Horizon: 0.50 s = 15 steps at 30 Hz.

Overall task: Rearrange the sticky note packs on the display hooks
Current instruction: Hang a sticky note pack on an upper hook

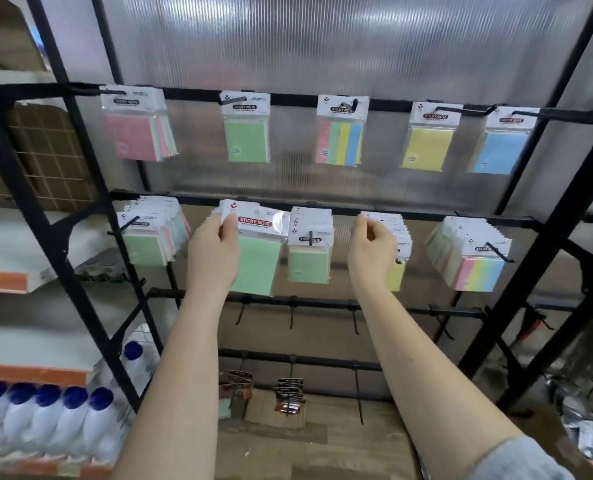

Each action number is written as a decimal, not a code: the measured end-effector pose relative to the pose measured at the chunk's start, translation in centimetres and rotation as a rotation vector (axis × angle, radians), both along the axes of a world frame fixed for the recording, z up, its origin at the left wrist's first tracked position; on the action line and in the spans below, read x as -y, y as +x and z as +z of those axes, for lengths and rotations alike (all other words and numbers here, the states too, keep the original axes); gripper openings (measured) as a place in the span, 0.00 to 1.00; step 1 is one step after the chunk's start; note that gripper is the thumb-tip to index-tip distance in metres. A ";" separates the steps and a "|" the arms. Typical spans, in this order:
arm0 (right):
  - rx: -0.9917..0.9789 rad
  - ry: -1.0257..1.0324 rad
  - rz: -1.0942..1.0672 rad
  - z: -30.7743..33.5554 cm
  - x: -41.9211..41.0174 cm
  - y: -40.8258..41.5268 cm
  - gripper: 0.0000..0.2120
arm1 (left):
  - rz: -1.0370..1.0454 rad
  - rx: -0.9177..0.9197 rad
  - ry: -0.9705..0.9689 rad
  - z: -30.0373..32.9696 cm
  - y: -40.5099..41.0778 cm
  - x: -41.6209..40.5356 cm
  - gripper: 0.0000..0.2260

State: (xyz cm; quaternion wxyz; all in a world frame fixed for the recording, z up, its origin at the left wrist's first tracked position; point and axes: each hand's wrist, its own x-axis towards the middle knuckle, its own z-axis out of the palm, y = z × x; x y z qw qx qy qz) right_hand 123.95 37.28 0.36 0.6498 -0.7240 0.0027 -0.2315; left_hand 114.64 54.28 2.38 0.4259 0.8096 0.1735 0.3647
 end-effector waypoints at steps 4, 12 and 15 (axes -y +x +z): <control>-0.049 -0.086 0.041 -0.2 -0.5 -1.2 0.10 | 0.014 0.082 -0.012 1.0 -1.1 -0.5 0.18; -0.091 -0.284 0.087 -0.4 -2.7 -1.4 0.15 | -0.016 0.191 0.018 2.8 -0.5 -3.7 0.19; -0.096 -0.292 0.066 -0.1 -4.1 -0.9 0.16 | -0.063 0.236 0.040 4.3 0.3 -5.4 0.17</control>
